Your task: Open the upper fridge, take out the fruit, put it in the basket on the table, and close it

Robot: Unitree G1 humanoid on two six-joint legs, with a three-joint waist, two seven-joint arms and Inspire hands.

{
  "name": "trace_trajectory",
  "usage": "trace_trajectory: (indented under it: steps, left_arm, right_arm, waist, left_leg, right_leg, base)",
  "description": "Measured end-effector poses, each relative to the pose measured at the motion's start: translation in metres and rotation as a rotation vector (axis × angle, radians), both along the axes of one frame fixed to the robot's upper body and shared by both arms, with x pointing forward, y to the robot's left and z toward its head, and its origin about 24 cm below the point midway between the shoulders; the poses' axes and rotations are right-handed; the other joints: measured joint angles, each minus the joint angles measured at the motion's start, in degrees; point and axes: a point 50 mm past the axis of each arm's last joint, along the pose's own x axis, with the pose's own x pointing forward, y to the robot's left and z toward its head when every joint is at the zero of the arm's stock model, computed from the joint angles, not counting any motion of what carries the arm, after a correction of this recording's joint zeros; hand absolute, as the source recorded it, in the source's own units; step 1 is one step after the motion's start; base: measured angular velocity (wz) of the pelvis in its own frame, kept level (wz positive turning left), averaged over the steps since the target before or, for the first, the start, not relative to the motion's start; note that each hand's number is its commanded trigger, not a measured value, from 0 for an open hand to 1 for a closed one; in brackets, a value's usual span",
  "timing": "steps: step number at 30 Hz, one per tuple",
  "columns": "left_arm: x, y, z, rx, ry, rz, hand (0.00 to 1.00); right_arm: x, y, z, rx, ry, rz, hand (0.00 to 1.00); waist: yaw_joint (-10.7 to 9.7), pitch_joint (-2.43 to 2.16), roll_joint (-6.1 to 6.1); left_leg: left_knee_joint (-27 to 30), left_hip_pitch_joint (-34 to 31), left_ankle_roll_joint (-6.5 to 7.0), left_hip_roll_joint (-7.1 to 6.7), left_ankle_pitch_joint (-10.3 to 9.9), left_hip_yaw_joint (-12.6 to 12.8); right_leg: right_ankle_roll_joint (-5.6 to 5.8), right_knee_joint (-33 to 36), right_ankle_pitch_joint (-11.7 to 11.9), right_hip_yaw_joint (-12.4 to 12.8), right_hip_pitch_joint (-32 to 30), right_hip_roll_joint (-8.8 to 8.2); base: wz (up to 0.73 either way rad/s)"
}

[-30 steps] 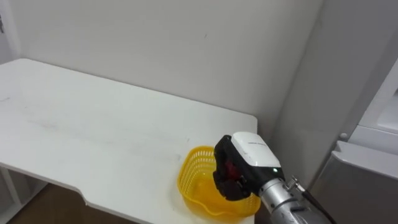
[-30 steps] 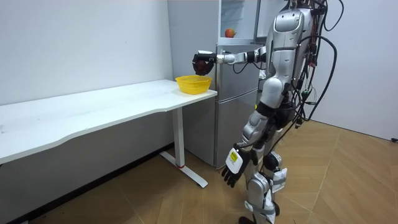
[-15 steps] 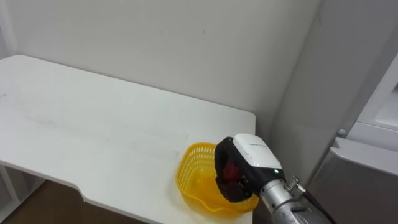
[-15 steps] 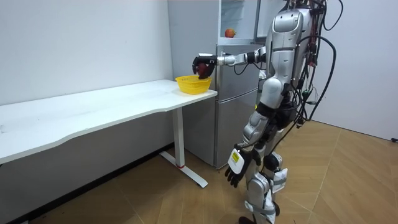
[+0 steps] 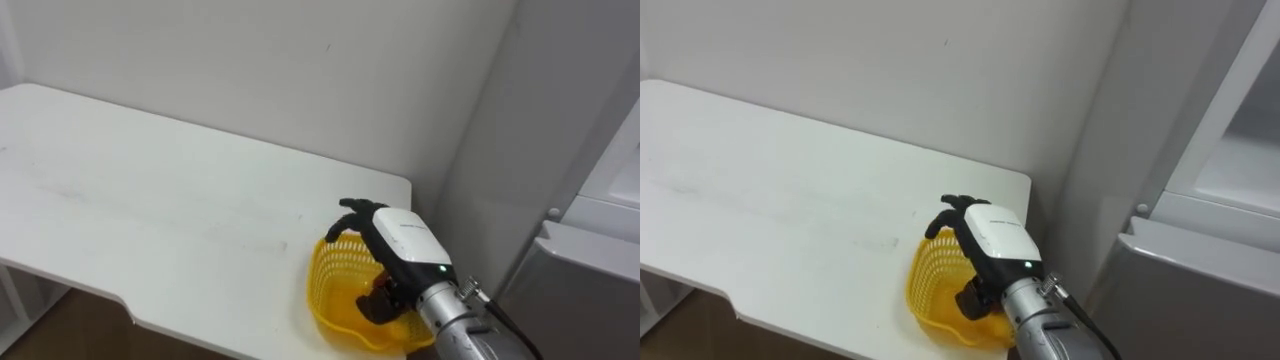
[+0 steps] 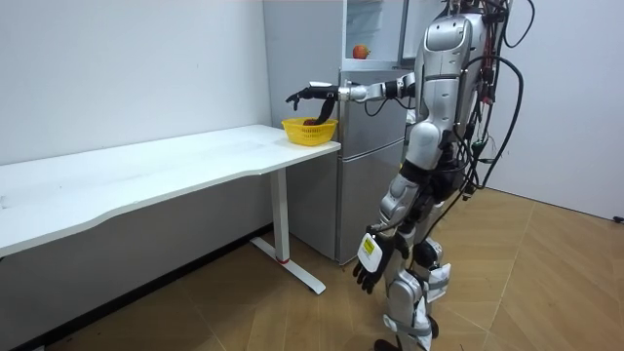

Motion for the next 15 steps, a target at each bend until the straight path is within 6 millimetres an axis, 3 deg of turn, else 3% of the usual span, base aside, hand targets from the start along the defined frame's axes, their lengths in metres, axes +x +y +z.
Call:
trace_trajectory:
  steps: [15]
  left_arm:
    - [0.0050, 0.0012, 0.0019, 0.009, -0.023, -0.005, 0.00]
  right_arm:
    - [-0.0002, 0.0002, 0.0032, 0.007, -0.026, -0.005, 0.00]
  waist:
    - [-0.1, 0.06, 0.07]
  left_leg:
    - [-0.1, -0.7, 0.00, 0.00, 0.0, 0.0]
  right_leg:
    - [0.00, -0.1, 0.0, 0.0, -0.7, 0.02]
  base:
    - [0.00]
